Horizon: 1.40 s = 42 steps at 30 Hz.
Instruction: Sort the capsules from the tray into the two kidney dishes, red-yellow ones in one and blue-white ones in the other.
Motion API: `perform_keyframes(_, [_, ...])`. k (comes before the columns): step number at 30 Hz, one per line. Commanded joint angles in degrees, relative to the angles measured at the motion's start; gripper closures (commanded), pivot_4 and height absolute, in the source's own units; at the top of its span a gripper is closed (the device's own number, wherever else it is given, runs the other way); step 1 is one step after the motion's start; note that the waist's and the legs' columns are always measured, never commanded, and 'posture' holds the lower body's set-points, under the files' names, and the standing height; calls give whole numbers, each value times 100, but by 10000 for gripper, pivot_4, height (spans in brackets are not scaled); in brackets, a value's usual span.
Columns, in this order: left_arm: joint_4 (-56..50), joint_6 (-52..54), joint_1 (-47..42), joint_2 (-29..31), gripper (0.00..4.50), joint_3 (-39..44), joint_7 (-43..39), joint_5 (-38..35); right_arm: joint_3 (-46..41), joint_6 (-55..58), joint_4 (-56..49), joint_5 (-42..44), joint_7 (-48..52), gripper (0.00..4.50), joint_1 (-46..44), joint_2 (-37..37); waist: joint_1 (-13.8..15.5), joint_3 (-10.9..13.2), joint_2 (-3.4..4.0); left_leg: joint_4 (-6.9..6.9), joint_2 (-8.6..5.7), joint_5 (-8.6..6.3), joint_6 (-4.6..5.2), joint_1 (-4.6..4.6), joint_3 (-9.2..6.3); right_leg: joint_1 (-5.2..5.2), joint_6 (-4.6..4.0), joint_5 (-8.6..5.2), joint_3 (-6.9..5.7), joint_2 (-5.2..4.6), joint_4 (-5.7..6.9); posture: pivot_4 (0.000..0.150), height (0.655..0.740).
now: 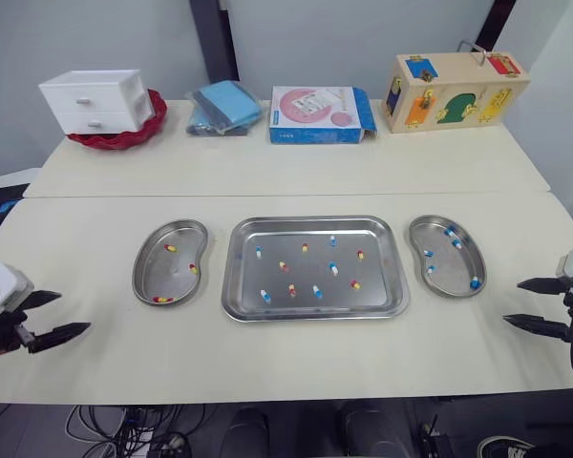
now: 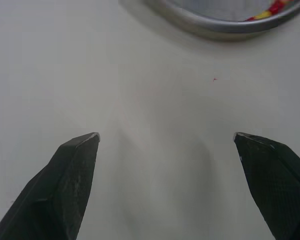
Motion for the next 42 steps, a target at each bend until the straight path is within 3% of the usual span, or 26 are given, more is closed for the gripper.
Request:
perform_keyframes(1, [-958, 316, 515, -188, 396, 517, -335, -530, -152, -146, 71, 13, 137, 0, -60, -187, 8, 0, 0, 0, 0, 0, 0, 3, 1, 3, 0, 0, 1, 0, 1, 1500, 7400])
perform_keyframes(4, [-2361, 577, 1396, -744, 396, 769, -412, -1003, -209, -138, 27, 35, 237, 0, -30, -260, 14, 0, 0, 2, -1, 0, 0, 4, 6, 6, 0, 0, 7, -2, -2, 1500, 7400])
perform_keyframes(8, [-3984, -14, 2265, -2060, 396, 588, -205, -1379, -261, -79, -186, 115, 383, 0, 22, -368, 18, -1, -4, 1, -4, -3, 3, 17, 29, 19, 4, -1, 24, -10, -15, 1500, 7400])
perform_keyframes(13, [-4509, -1166, 2515, -3574, 396, -258, 38, -1223, -636, 160, -911, 363, 772, 0, 503, -533, 72, -3, 5, 1, -14, -4, 4, 56, 31, 62, 11, -1, 30, -15, -30, 1500, 7400])
perform_keyframes(16, [-4297, -1859, 2261, -4138, 396, -491, 169, -1123, -985, 567, -1521, 656, 1021, 0, 749, -675, 140, -2, -2, 4, -12, -10, 13, 76, 29, 90, 17, -2, 29, -13, -54, 1500, 7400])
perform_keyframes(21, [-3946, -2456, 2010, -4386, 396, -653, 411, -958, -1111, 1578, -2803, 1466, 817, 0, 403, -738, 146, -5, 0, 3, -9, -11, 15, 74, 32, 98, 27, 5, 33, -11, -85, 1500, 7400])
perform_keyframes(26, [-3928, -2471, 2036, -4339, 396, -708, 714, -1002, -9, 3057, -4091, 2591, -499, 0, -1385, -279, 121, -2, -11, 2, -7, -15, 23, 68, 33, 97, 29, 7, 35, -11, -92, 1500, 7400])
perform_keyframes(29, [-3967, -2523, 2102, -4329, 396, -754, 831, -1027, 1137, 3650, -4471, 2467, -1439, 0, -2617, 589, 101, -4, -32, 0, -1, -15, 23, 69, 30, 94, 28, 8, 33, -8, -93, 1500, 7400])
perform_keyframes(33, [-4009, -2649, 2066, -4340, 396, -812, 982, -1064, 2776, 3960, -4405, 1679, -2240, 0, -3599, 1731, 166, -4, -37, 2, -4, -15, 22, 37, 22, 69, 28, 8, 24, -11, -96, 1500, 7400])
perform_keyframes(37, [-4051, -2771, 2094, -4372, 396, -893, 1070, -1101, 3632, 4013, -3922, 1136, -2634, 0, -4126, 2593, 226, -7, -35, 4, -4, -14, 21, -21, -5, 12, 16, 17, -4, -11, -84, 1500, 7400])
perform_keyframes(42, [-4089, -3056, 2165, -4534, 396, -1108, 1085, -1147, 4572, 3979, -3370, 538, -2980, 0, -4476, 3544, 207, -8, -33, -2, -3, -15, 22, -28, -9, 2, 14, 17, -10, -12, -83, 1500, 7400])
